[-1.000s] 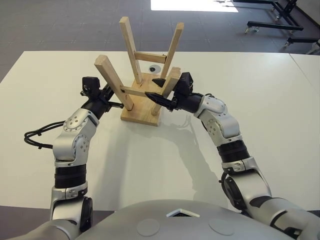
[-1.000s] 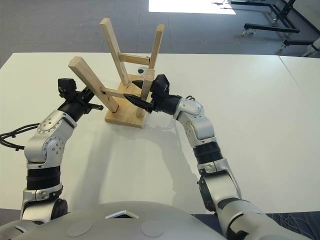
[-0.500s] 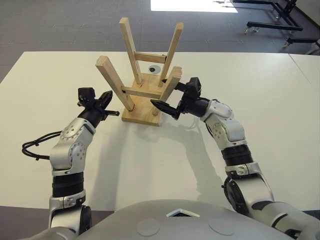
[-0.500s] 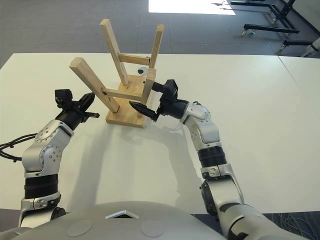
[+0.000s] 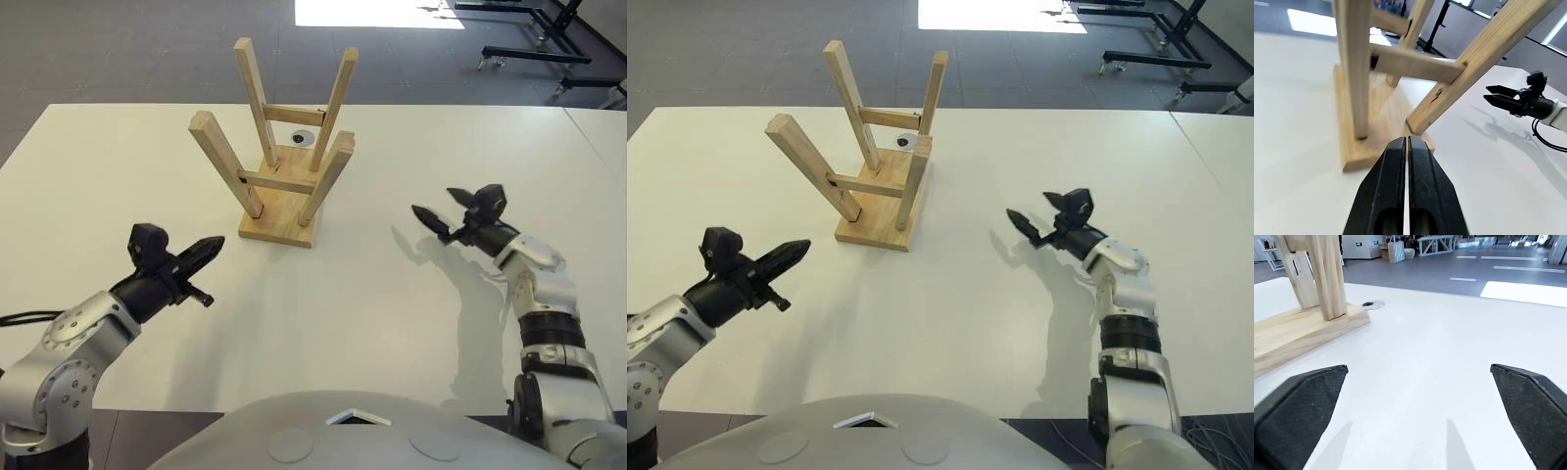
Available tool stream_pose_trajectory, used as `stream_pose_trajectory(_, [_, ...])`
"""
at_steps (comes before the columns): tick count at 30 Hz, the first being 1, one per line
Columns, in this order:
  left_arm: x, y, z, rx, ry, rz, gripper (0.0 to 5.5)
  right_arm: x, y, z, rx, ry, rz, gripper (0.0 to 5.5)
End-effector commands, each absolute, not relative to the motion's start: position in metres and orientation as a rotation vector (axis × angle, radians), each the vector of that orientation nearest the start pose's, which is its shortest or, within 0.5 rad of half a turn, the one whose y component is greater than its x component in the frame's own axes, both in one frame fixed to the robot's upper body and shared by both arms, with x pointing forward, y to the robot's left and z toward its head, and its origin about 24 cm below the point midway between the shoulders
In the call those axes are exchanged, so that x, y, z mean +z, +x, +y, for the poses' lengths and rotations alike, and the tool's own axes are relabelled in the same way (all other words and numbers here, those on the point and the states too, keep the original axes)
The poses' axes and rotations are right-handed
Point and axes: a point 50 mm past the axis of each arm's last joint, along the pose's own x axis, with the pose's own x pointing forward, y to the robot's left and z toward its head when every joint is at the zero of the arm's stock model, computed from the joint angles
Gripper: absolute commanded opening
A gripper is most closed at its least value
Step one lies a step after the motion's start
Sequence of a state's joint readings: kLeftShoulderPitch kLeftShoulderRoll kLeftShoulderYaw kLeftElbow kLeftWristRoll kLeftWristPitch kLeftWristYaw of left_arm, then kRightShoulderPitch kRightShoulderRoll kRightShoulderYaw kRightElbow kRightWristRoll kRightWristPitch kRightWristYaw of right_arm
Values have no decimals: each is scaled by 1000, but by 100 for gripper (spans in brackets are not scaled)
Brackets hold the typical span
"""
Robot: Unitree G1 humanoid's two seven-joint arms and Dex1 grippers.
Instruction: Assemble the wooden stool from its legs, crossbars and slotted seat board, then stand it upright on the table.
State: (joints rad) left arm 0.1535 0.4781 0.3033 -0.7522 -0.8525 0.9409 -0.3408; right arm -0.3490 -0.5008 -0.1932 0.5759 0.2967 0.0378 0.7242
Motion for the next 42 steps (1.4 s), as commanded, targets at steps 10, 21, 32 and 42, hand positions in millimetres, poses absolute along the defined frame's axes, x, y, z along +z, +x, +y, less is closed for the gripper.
stream_pose_trajectory(10, [113, 196, 125, -632, 150, 448, 190, 41, 368, -204, 212, -280, 285, 540])
stream_pose_trajectory(21, [97, 231, 85, -563, 247, 461, 337, 63, 386, -163, 238, -252, 200, 540])
stream_pose_trajectory(32, [66, 242, 72, -471, 444, 549, 483, 71, 390, -147, 271, -238, 160, 540])
stream_pose_trajectory(42, [42, 237, 84, -499, 599, 554, 483, 70, 388, -147, 274, -246, 157, 540])
